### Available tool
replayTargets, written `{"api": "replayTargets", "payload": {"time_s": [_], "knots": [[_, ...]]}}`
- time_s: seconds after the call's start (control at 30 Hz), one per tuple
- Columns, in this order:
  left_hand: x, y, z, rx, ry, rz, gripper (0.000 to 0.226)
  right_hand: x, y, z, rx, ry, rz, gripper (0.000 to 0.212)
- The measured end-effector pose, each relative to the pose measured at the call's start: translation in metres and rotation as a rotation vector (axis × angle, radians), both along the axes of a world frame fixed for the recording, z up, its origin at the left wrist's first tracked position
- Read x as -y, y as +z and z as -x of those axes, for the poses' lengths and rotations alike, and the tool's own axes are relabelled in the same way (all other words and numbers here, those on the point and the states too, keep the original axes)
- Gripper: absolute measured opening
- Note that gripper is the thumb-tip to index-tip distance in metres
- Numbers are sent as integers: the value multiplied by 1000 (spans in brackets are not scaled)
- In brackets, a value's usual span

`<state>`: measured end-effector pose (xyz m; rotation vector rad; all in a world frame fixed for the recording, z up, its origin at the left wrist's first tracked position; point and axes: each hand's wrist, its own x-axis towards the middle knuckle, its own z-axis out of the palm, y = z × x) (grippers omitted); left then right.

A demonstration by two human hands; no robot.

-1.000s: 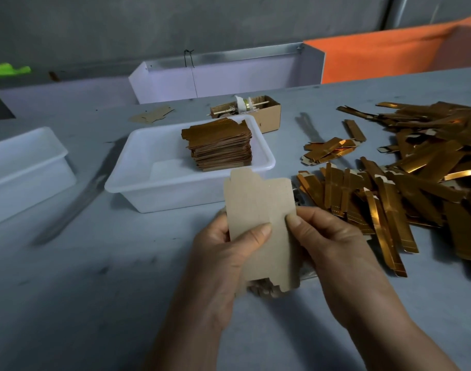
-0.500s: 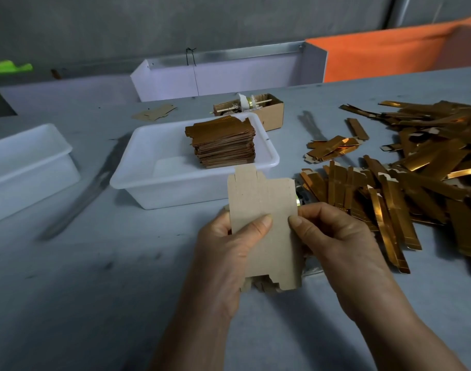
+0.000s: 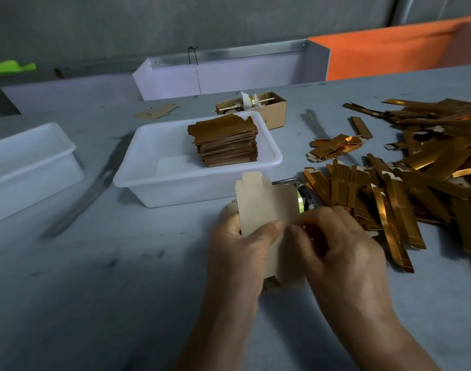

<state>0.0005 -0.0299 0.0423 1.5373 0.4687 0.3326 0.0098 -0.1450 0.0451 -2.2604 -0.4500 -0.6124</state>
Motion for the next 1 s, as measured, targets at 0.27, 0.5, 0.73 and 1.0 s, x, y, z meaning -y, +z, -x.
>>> {"api": "replayTargets", "payload": {"time_s": [0.27,0.5,0.73,1.0], "knots": [[2,0,4,76,-46,-98,10,-12,5,9,-291,193,-337,15],[-12,11,14,30,-397,-206,33,-5,6,4,-451,254,-440,15],[-17,11,18,-34,-471,-133,18,3,4,0,-568,128,-527,45],[-12,17,22,-68,-344,-125,8,2,7,-1,-761,279,-786,25]]}}
